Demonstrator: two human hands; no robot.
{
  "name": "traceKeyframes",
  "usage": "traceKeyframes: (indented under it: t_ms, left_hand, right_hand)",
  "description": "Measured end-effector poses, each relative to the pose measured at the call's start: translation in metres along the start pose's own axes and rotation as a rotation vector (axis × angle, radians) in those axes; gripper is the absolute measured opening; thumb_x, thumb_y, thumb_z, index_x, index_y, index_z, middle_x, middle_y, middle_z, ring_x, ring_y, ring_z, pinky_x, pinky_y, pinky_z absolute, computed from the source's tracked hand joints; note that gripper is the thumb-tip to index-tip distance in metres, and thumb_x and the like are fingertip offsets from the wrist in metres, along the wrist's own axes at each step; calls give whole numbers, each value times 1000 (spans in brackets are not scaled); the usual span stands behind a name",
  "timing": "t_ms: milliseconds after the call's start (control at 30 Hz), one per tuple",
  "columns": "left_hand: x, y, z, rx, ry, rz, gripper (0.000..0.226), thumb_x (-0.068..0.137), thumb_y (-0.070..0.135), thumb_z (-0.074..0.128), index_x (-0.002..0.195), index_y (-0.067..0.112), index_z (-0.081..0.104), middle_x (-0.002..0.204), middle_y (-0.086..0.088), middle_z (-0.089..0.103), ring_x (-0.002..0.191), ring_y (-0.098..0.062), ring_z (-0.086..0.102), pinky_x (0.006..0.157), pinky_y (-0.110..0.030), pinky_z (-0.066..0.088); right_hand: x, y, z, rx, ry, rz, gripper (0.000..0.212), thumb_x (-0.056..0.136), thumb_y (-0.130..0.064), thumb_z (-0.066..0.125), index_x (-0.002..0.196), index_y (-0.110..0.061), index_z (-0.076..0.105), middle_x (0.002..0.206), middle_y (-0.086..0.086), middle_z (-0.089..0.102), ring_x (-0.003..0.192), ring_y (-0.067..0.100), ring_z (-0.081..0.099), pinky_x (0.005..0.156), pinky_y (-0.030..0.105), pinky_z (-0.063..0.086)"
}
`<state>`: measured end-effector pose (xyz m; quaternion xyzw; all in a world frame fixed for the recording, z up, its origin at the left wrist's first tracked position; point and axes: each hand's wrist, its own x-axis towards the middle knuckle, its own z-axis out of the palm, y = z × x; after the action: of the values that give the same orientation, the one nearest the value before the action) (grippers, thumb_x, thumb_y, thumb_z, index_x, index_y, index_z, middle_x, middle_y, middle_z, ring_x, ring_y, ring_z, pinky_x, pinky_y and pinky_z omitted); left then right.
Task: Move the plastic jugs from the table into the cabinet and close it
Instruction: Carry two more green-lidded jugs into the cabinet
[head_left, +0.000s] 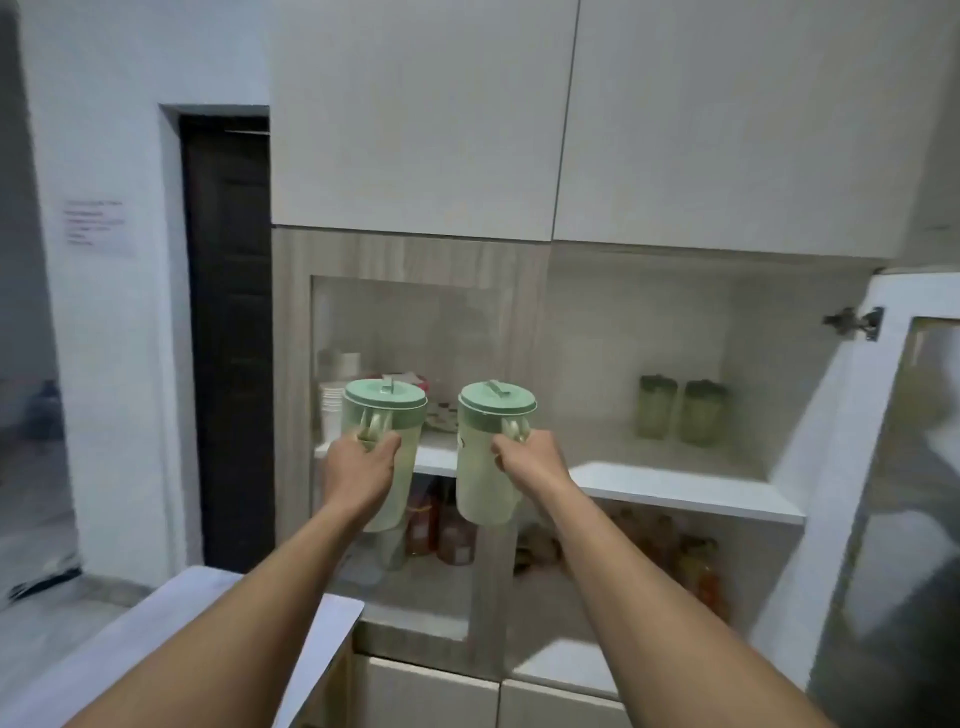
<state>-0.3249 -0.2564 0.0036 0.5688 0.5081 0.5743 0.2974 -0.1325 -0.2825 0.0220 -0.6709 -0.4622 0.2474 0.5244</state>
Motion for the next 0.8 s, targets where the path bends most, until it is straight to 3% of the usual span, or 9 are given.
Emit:
traceKeyframes:
  t_ms: [367, 600, 800]
  left_hand:
    - [-20, 90, 186, -116, -211, 103, 28, 84, 29, 60, 66, 8, 64, 66, -12, 67, 63, -30, 61, 57, -33, 43]
    - [-22, 122, 275, -270, -385, 91, 22, 87, 18, 60, 67, 9, 62, 59, -8, 55, 59, -20, 49, 59, -33, 39]
    - [3, 124, 334, -302, -432, 82, 20, 86, 18, 58, 68, 9, 60, 58, -8, 54, 58, -21, 48, 58, -32, 39]
  right_hand:
    - [42, 26, -199, -13, 211, 23, 15, 80, -17, 62, 87, -6, 71, 76, 6, 65, 73, 23, 60, 66, 31, 44]
    - [75, 44, -272, -8, 306, 45, 15, 84, -16, 62, 93, -7, 70, 78, 5, 65, 74, 21, 60, 65, 30, 43]
    - [116, 61, -294, -7, 321, 66, 4, 87, -13, 60, 89, -10, 63, 78, 6, 61, 69, 18, 55, 63, 30, 42]
